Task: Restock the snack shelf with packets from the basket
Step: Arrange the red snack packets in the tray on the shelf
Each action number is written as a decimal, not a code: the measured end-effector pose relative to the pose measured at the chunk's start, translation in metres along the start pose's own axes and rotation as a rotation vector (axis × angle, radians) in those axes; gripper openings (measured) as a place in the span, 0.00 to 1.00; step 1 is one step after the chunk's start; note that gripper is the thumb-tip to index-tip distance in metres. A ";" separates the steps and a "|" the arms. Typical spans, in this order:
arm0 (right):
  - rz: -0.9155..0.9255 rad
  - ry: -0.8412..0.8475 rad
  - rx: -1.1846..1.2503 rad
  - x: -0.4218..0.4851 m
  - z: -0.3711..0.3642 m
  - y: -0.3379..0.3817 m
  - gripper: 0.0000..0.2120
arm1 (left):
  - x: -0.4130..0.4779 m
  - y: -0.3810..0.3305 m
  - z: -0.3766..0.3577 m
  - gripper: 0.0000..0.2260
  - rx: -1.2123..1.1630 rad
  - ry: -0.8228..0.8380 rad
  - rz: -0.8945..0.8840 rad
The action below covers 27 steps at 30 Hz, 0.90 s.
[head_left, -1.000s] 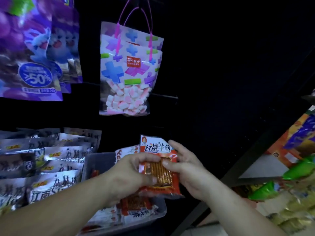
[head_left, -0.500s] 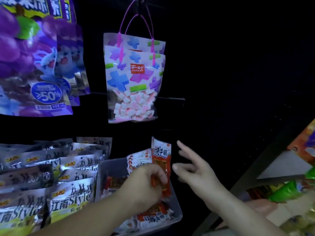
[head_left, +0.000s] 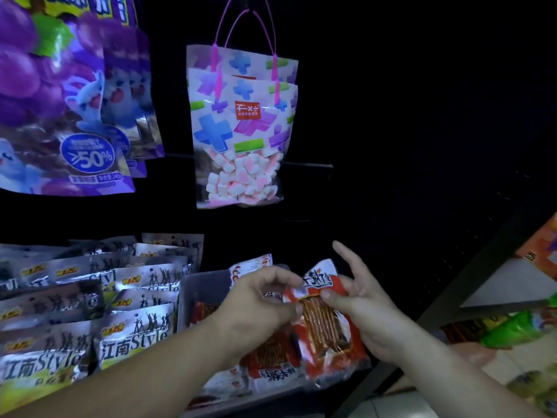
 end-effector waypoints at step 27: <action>-0.111 0.169 -0.177 0.016 -0.029 -0.013 0.13 | 0.018 0.032 0.025 0.13 0.027 -0.038 0.135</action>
Point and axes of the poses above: each hand's wrist, its own x-axis towards the middle knuckle, its own z-axis out of the back of the hand, y = z × x, the point moved 3 cm from there along x, towards the middle knuckle, and after that the axes turned 3 degrees about -x, right-handed, at the moved point
